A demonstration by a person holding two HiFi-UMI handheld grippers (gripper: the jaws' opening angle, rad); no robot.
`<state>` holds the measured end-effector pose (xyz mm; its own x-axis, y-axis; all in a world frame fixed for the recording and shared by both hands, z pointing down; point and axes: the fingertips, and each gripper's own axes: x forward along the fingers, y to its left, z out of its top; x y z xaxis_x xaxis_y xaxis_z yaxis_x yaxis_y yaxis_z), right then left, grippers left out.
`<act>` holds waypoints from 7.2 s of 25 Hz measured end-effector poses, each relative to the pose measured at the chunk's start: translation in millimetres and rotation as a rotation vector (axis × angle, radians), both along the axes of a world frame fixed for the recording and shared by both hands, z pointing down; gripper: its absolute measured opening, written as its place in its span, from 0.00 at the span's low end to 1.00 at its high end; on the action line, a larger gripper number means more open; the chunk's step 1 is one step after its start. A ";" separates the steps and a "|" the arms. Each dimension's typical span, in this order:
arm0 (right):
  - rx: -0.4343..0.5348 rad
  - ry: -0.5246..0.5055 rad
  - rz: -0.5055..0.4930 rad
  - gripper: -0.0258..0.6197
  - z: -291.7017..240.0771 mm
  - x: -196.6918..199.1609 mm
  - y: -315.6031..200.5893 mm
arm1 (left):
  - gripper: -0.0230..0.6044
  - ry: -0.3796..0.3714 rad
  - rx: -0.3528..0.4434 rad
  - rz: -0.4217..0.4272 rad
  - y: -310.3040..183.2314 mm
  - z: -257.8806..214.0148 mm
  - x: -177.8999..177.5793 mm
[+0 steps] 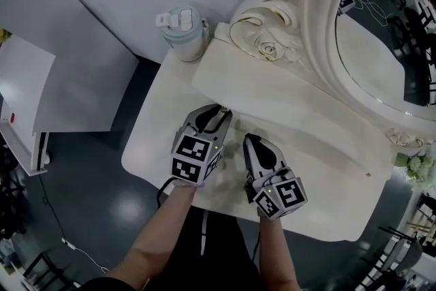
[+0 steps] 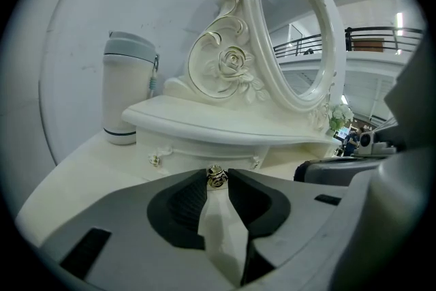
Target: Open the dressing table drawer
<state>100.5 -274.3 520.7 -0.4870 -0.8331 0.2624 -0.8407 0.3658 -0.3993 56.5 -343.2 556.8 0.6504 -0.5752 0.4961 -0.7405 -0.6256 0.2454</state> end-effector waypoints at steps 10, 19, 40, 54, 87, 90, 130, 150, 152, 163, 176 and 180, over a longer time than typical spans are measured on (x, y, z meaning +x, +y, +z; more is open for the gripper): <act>0.013 -0.007 0.021 0.05 -5.9 3.5 7.3 | 0.22 -0.002 -0.018 0.009 14.6 2.0 -9.1; 0.016 -0.011 0.013 0.05 -9.2 -1.0 15.2 | 0.22 -0.003 -0.023 0.010 25.8 1.8 -15.5; 0.019 -0.024 0.000 0.05 -12.6 -7.8 29.8 | 0.22 0.014 -0.047 -0.008 50.4 1.8 -29.1; 0.015 -0.032 -0.006 0.05 -13.4 -12.0 31.4 | 0.22 0.023 -0.066 -0.008 59.6 1.7 -34.9; 0.006 -0.034 -0.016 0.05 -13.4 -13.4 35.1 | 0.25 0.028 -0.018 -0.014 67.0 -6.3 -44.3; 0.012 -0.031 -0.014 0.05 -17.0 -13.1 36.2 | 0.25 0.025 -0.008 -0.018 68.4 -10.5 -48.1; 0.262 0.040 -0.038 0.05 -174.9 -9.9 34.4 | 0.04 0.254 0.220 0.064 61.0 -188.3 -43.1; 0.360 0.065 -0.040 0.05 -228.0 -19.4 31.4 | 0.04 0.323 0.312 0.053 56.0 -248.2 -58.7; 0.369 0.067 -0.040 0.05 -232.7 -21.0 32.0 | 0.04 0.327 0.321 0.057 57.3 -253.1 -58.9; 0.375 0.062 -0.062 0.04 -234.6 -29.7 33.0 | 0.04 0.325 0.342 0.056 58.9 -261.5 -65.7; 0.366 0.074 -0.086 0.04 -229.6 -36.7 29.1 | 0.04 0.326 0.329 0.049 53.9 -257.5 -71.2; 0.359 0.073 -0.090 0.04 -225.7 -37.7 26.6 | 0.04 0.325 0.325 0.050 51.9 -254.4 -72.1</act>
